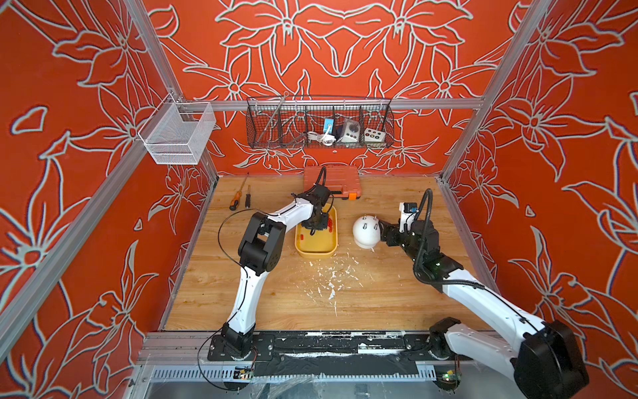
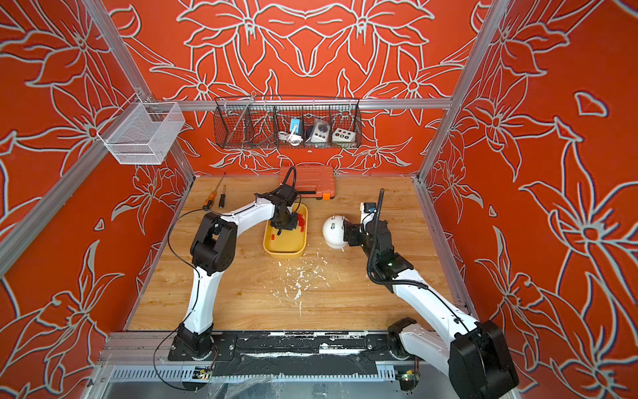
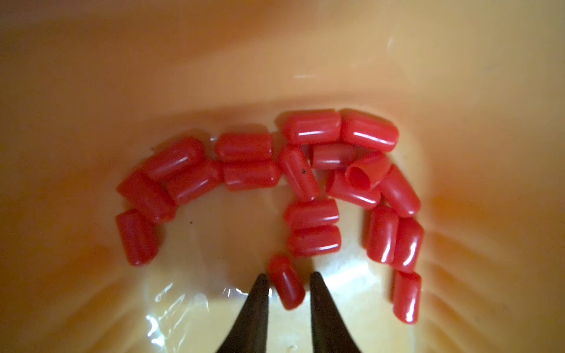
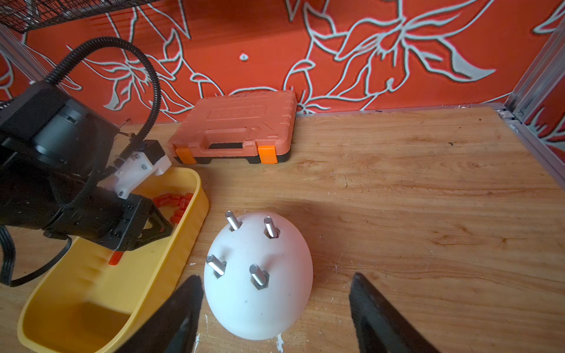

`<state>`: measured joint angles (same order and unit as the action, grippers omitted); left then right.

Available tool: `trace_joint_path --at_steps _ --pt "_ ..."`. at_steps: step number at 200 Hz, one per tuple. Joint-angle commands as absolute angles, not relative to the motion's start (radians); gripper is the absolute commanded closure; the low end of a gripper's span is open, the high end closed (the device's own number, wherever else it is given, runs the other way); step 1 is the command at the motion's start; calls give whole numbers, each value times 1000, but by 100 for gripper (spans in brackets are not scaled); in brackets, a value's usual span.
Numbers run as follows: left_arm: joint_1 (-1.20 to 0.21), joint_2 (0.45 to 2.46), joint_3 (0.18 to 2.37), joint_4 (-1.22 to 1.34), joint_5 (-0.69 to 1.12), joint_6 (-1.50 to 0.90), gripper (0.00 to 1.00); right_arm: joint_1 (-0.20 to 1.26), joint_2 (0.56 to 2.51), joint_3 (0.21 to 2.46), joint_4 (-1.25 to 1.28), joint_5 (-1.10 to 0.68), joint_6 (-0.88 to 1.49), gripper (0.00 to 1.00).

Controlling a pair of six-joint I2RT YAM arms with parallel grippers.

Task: Cover the protruding screws with screw protection sleeves
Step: Pick up the screw protection sleeve from the storage box.

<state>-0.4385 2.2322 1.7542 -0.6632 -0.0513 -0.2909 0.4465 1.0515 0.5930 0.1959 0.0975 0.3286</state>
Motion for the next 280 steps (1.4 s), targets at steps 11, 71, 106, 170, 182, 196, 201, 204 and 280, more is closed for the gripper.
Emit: trace_joint_path --at_steps 11,71,106,170,182,196,201,204,280 --pt "-442 2260 1766 -685 -46 -278 81 453 1048 581 227 103 345 22" --pt "-443 2215 1732 -660 -45 -264 91 453 1051 579 234 97 347 22" --pt "-443 2162 1701 -645 -43 -255 98 454 1054 579 235 95 345 22" --pt "-442 1860 1410 -420 38 -201 100 453 1061 579 243 82 342 23" --pt "-440 1775 1310 -344 69 -183 100 454 1062 576 254 65 338 23" --pt "-440 1670 1184 -229 125 -155 100 454 1063 571 275 30 332 23" --pt "-440 1636 1136 -190 141 -149 100 454 1064 567 283 15 329 23" --pt "-439 1615 1110 -167 156 -146 100 454 1064 564 290 4 327 23" --pt "-434 1123 534 386 630 -23 100 455 1049 563 448 -527 359 27"
